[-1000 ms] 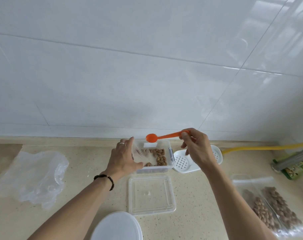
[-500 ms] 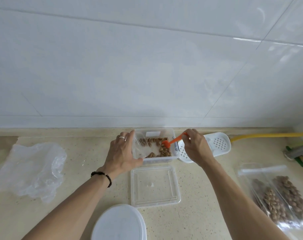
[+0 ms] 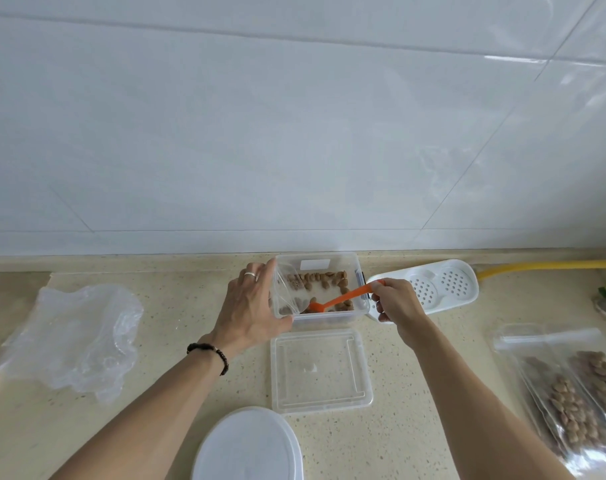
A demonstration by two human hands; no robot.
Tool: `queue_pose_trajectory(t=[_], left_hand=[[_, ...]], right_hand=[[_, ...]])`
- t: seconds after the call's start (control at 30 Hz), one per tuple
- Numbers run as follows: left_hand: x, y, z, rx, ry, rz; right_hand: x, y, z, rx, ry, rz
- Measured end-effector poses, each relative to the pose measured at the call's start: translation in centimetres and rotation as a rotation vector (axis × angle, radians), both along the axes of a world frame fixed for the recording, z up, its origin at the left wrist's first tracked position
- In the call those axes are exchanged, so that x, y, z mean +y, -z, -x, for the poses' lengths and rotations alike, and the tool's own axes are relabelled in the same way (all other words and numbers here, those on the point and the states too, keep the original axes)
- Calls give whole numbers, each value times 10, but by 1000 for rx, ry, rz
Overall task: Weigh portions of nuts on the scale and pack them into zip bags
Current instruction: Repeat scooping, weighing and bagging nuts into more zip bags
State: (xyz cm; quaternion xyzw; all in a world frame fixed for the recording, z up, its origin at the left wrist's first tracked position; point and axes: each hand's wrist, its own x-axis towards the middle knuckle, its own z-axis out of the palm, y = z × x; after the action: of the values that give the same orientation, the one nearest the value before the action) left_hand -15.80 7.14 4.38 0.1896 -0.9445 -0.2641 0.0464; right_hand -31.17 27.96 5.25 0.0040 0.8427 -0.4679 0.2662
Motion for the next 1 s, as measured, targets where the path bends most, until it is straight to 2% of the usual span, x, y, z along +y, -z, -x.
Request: queue_pose_trajectory(t=[0.27, 0.53, 0.7, 0.9, 1.0], left_hand=[[-1, -2, 1, 2, -3, -24], [-2, -4, 6, -26, -14, -61], [1, -19, 18, 1, -47, -154], [5, -35, 22, 37, -65, -340], [6, -38, 20, 50, -76, -367]], right_hand=[[5, 4, 1, -146, 252, 219], [7, -29, 12, -55, 305, 309], [-2, -68, 10, 53, 197, 331], [-19, -97, -18, 397, -233, 188], [-19, -105, -23, 467, -304, 204]])
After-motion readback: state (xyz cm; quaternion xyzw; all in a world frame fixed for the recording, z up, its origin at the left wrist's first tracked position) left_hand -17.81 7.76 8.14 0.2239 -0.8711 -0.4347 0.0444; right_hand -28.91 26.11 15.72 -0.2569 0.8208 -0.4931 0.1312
